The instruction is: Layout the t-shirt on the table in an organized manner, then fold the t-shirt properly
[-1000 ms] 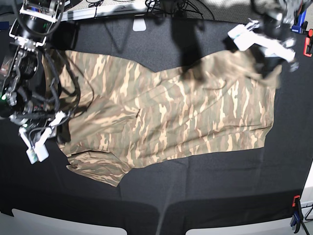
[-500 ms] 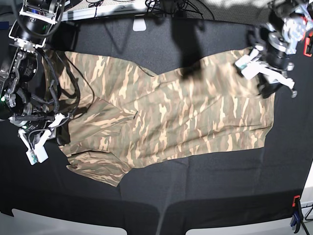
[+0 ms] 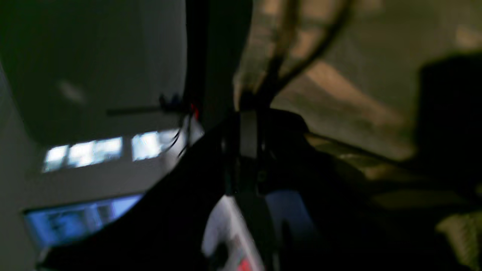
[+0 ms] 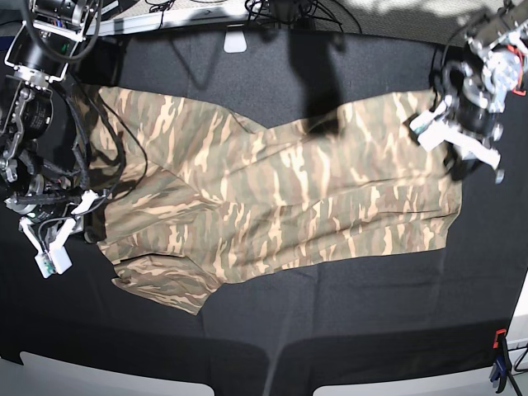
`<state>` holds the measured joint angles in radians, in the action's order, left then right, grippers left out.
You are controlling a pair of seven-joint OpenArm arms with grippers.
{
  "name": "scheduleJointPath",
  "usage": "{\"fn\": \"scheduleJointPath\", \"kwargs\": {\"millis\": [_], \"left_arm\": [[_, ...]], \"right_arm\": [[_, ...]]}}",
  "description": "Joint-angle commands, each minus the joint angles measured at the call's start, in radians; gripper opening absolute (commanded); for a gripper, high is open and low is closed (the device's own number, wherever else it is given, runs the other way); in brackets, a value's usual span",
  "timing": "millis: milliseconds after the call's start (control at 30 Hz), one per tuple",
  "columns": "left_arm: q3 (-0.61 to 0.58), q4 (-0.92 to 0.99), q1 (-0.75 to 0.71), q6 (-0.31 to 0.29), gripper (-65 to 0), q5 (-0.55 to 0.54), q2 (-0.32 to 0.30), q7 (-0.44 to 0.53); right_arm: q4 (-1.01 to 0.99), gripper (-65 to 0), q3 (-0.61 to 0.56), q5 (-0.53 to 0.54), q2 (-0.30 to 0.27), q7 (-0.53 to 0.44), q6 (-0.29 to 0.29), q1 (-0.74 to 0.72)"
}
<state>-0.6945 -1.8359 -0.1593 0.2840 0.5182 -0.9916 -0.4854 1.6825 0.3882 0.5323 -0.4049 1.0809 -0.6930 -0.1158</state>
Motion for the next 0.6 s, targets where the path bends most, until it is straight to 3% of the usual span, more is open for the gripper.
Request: {"fn": "scheduleJointPath", "kwargs": {"millis": [0,133,567], "left_arm": [[0.007,-0.009,0.016,0.019,-65.0,-0.019,-0.018,0.037],[0.007,-0.006,0.018,-0.008,-65.0,-0.093,-0.018,0.117],[0.007,0.216,0.143,-0.026,-65.0,-0.185,-0.017,0.166]], "right_arm": [[0.019,-65.0,0.005,0.018,-0.019,-0.031,-0.005,-0.020],[0.019,-65.0,0.005,0.018,-0.019,-0.034,-0.005,-0.020],[0.018,-65.0,0.005,-0.031,-0.044,-0.050,-0.005,-0.020]]}}
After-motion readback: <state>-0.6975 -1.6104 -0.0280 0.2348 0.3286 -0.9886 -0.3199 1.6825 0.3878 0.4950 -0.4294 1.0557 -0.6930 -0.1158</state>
